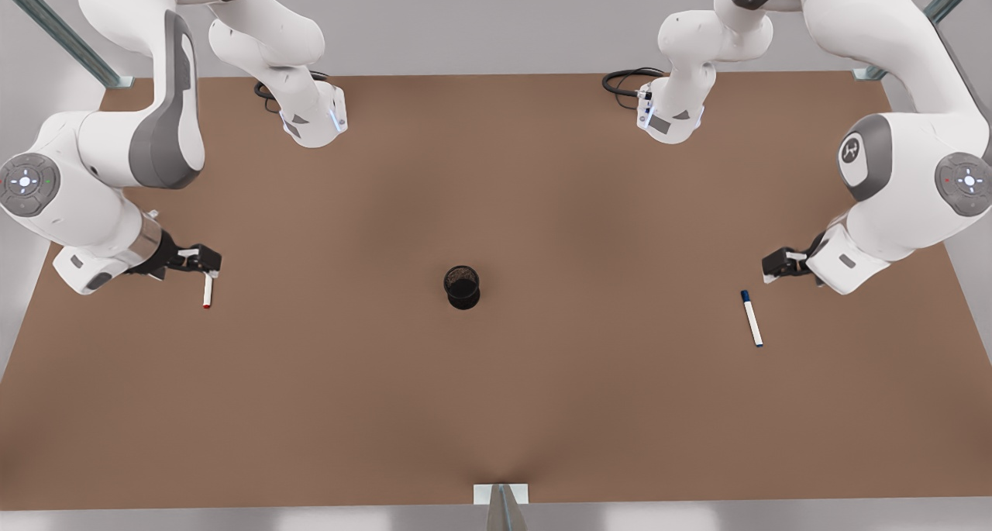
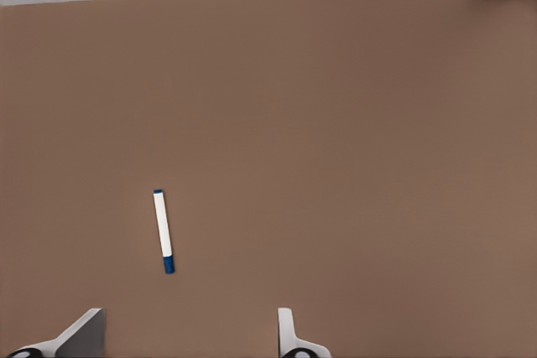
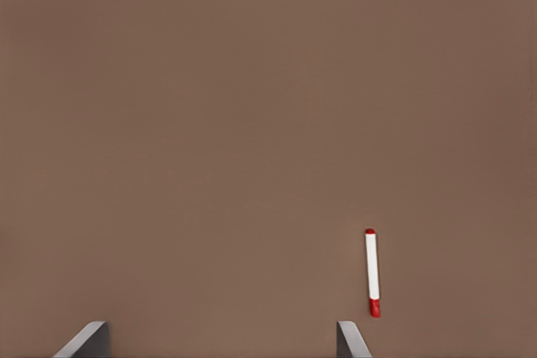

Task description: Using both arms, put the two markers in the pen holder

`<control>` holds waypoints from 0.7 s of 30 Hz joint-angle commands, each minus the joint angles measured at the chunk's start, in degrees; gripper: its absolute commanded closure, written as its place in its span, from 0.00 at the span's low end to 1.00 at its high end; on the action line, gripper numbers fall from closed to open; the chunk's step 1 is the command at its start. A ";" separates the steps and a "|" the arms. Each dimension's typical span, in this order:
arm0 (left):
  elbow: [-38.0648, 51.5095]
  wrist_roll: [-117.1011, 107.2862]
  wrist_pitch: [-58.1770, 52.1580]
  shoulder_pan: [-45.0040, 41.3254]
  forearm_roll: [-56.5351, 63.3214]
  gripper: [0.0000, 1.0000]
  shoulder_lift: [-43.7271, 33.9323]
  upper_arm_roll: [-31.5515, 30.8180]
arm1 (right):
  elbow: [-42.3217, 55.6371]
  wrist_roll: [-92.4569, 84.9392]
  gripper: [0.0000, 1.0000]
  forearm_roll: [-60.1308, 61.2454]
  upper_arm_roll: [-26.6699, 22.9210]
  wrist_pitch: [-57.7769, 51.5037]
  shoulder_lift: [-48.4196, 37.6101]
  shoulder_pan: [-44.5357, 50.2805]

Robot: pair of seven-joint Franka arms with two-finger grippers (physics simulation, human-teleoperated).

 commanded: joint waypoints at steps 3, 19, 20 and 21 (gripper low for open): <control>0.06 -1.24 7.51 1.70 0.03 0.00 5.10 0.35 | -0.26 -3.06 0.00 0.87 0.05 2.35 0.81 -1.98; -22.53 -2.57 41.61 10.58 -1.46 0.01 19.08 0.62 | -24.07 -9.65 0.00 -2.11 0.49 26.79 6.87 -10.95; -22.53 -2.57 41.61 10.67 -1.46 0.06 19.52 0.88 | -24.16 -9.57 0.00 -2.11 0.32 27.05 8.28 -11.73; -22.53 -2.57 41.52 11.02 -1.46 0.27 19.52 0.97 | -24.16 -9.65 0.00 -2.11 0.32 28.72 9.95 -13.14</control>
